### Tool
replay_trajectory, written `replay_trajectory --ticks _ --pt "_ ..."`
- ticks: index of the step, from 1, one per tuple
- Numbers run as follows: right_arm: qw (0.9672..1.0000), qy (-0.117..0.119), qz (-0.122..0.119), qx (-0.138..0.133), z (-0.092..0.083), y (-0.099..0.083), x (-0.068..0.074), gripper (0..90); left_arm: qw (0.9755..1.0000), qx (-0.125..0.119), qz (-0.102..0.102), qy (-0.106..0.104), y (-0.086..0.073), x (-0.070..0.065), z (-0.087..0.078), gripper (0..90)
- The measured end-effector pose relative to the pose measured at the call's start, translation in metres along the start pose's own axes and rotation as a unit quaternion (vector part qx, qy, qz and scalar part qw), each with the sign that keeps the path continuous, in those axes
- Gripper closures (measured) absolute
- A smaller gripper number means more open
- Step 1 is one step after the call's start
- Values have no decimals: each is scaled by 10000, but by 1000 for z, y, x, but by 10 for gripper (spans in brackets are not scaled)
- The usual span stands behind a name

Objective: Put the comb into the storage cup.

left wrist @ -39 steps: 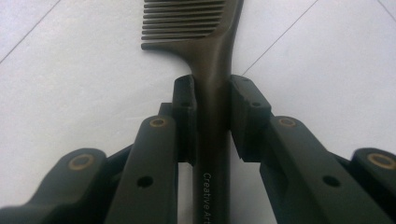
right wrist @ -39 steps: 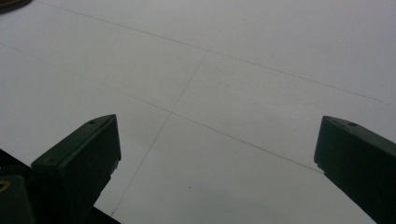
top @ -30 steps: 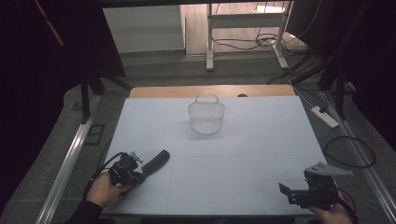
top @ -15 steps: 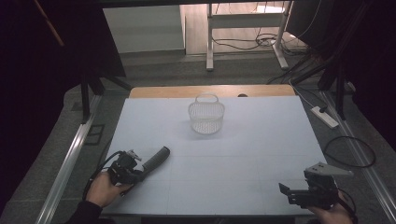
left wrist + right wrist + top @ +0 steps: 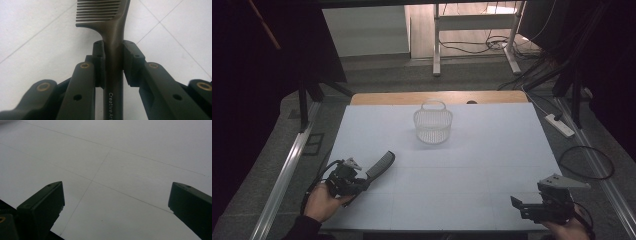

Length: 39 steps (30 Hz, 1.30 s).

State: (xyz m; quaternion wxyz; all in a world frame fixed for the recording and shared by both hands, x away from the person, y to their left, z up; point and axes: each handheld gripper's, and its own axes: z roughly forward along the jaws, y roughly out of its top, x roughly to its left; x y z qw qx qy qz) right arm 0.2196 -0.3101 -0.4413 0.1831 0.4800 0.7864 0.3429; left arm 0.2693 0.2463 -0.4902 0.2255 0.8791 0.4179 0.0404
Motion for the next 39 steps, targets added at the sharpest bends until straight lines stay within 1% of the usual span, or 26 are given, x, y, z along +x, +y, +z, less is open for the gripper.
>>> replay_trajectory --ticks 1,5,8,9,10,11,12,15,16,17,23,26,28,33,37,38,39 --pt "10000 2 -2 -3 0 0 0 12 10000 -75 8 2 0 0 -2 730" --pt "10000 9 -3 -8 0 0 0 12 9999 -161 14 -24 0 -1 -4 730" --pt "10000 17 -1 -20 0 0 0 12 9996 -259 60 30 0 -3 -7 729" --pt "10000 17 -1 -20 0 0 0 12 9996 -259 60 30 0 -3 -7 730" --pt "10000 20 -8 -29 -1 0 0 12 9994 -338 45 28 0 -3 -8 730" --pt "10000 20 -8 -29 -1 0 0 12 9994 -338 45 28 0 -3 -8 730" --pt "10000 30 -6 -37 -1 0 0 12 9991 -429 17 20 0 -4 -10 730" --pt "10000 36 -10 -41 -1 0 0 12 9988 -483 24 9 0 -5 -12 729" --pt "10000 46 -14 -41 -1 0 0 12 9985 -551 32 4 1 -6 -13 730" --pt "10000 49 -16 -45 -1 0 0 12 9985 -551 32 4 1 -6 -13 729" --pt "9999 78 -29 -74 -1 0 0 11 9974 -722 5 -24 2 -10 -16 730" --pt "9999 95 -35 -87 -2 0 0 11 9971 -757 24 -11 2 -10 -18 729" --pt "9999 120 -59 -106 -2 0 0 10 9962 -866 -20 -33 2 -12 -19 729" --pt "9997 166 -120 -114 -2 0 1 8 9954 -953 -18 -49 4 -15 -21 729" --pt "9993 196 -201 -267 -3 1 2 6 9949 -1008 0 -65 5 -19 -21 729" --pt "9991 213 -222 -307 -3 1 2 6 9941 -1080 12 -94 6 -21 -22 729" --pt "9991 213 -222 -307 -3 1 2 6 9941 -1080 12 -94 6 -21 -22 729"
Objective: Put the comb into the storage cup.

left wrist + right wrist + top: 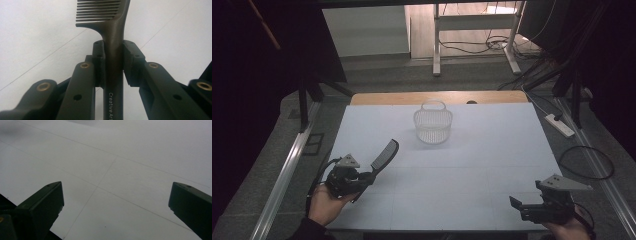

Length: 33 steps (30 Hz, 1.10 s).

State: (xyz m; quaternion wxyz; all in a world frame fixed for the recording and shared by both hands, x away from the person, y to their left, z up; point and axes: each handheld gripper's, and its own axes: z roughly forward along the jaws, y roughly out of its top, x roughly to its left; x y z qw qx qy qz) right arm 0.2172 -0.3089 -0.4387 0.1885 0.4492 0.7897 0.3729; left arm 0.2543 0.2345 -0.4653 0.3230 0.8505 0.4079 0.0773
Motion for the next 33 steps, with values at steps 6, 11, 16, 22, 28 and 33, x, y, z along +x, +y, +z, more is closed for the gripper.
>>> replay_trajectory --ticks 6,11,16,22,28,33 --pt "9999 92 -59 -134 0 3 0 2 9999 -157 7 -72 3 -8 0 729" --pt "9991 246 -100 -317 -1 8 0 0 9997 -223 30 -121 6 -12 0 729" --pt "9984 362 -101 -424 0 12 0 0 9995 -269 34 -140 8 -15 0 729" --pt "9970 583 -183 -484 2 18 2 0 9993 -349 27 -164 9 -19 0 729" --pt "9957 729 -294 -487 7 25 7 0 9991 -372 31 -192 12 -23 2 729" --pt "9942 892 -269 -532 11 33 9 0 9987 -445 20 -227 13 -26 2 729"
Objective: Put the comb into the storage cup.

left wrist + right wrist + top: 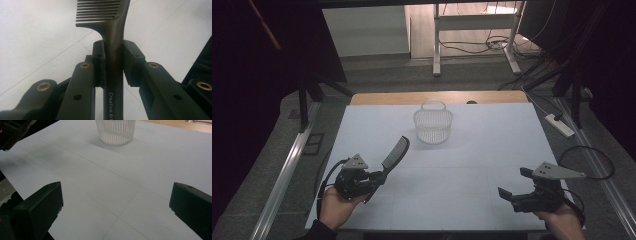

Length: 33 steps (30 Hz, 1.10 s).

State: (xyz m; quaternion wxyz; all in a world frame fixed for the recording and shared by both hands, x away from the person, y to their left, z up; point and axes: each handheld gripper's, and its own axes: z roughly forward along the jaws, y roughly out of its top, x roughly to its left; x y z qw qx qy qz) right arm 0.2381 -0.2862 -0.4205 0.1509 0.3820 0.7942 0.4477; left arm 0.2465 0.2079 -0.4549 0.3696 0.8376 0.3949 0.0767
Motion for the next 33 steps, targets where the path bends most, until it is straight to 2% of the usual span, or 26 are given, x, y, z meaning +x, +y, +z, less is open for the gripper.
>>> replay_trajectory --ticks 10,14,24,31,33 --pt "9994 288 110 -124 11 12 3 0 9999 -110 63 -17 7 -9 4 729" --pt "9993 324 16 -176 15 18 7 0 9999 -128 86 -37 9 -12 6 729" --pt "9986 486 54 -176 24 25 11 0 9995 -236 207 -15 15 -19 10 729" --pt "9978 635 81 -161 32 29 15 0 9992 -358 200 -11 18 -23 11 729" --pt "9975 679 161 -144 35 32 16 0 9990 -376 236 -27 20 -25 13 729"
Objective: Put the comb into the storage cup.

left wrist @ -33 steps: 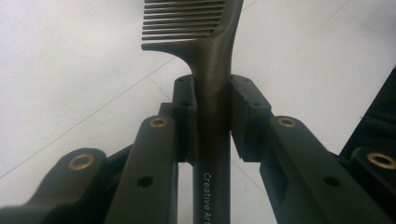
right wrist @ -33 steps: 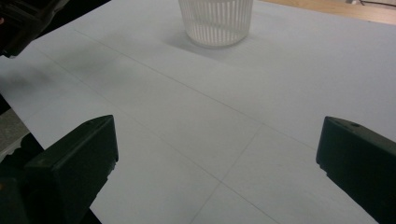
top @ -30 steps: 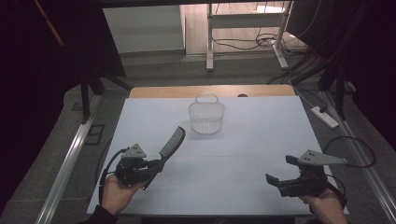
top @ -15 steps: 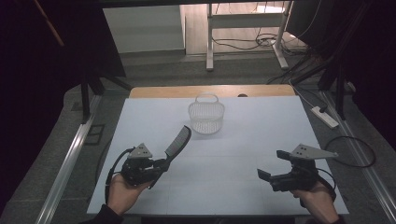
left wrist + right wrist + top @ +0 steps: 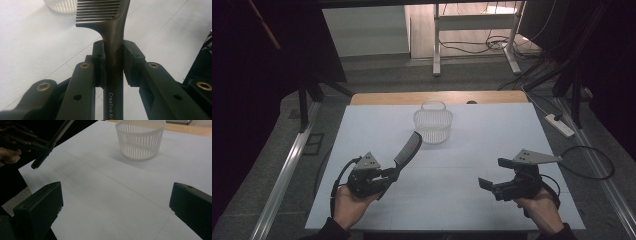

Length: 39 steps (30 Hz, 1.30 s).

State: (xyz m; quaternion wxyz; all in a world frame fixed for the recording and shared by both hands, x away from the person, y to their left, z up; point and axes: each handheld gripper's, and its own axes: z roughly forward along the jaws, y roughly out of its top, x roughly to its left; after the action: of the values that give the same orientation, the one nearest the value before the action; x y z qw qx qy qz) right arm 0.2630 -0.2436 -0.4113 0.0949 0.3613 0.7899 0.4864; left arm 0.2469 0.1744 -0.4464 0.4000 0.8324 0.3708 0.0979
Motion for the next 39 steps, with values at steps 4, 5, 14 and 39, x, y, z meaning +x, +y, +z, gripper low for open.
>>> replay_trajectory --ticks 4,5,14,39 --pt "10000 -25 26 -8 3 3 1 0 10000 6 33 -23 2 -3 3 729" --pt "10000 -31 5 -1 5 5 1 0 10000 11 58 -27 2 -3 4 729" --pt "9999 71 -111 42 16 13 3 0 9999 1 122 -115 7 -9 11 729" --pt "9989 418 -78 170 48 37 10 0 9996 -79 226 -168 17 -17 22 729"
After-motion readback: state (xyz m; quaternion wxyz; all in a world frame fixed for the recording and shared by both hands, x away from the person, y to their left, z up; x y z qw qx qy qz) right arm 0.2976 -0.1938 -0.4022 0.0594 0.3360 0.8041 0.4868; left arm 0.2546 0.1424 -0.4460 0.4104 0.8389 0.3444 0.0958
